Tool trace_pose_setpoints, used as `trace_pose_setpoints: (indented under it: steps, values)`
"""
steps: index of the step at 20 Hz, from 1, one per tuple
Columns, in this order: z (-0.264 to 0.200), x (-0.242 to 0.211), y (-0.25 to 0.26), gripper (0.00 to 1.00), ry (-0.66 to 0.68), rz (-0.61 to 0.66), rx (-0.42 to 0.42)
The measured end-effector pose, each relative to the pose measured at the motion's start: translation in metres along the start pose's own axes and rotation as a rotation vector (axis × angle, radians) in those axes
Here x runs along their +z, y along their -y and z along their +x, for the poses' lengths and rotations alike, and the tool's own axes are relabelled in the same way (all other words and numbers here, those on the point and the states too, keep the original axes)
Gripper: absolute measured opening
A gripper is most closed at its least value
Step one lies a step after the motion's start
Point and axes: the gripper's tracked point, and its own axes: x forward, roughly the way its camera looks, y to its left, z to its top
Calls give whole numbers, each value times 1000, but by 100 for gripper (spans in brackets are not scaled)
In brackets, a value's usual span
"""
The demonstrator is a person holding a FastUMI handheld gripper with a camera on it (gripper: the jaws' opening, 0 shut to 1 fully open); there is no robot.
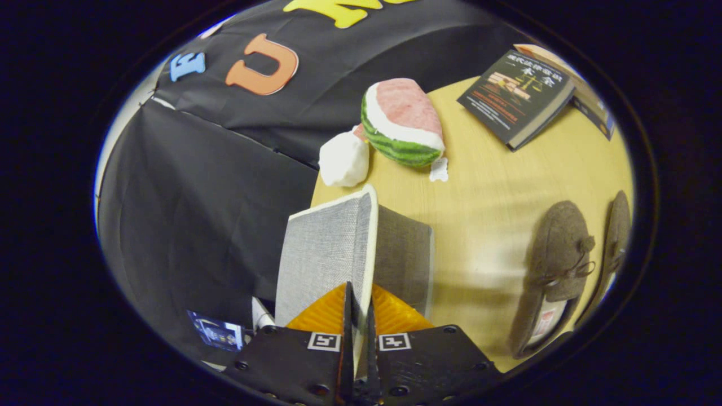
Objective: Open the storage box then place both shoes into the box .Put the left shoe in first, then the right shoe, with the right side of both shoes facing outward in a uniform manner.
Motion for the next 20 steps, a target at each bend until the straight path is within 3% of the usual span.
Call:
trace_pose_setpoints:
  steps: [1,5,11,20]
  values:
    - [11,-5,-4,1,-9,-7,-19]
    - [-14,0,-28,1,13,-22,-35]
    - [-51,8,-104,1,30,-30,6]
    - [-24,3,-226,1,20,-128,23]
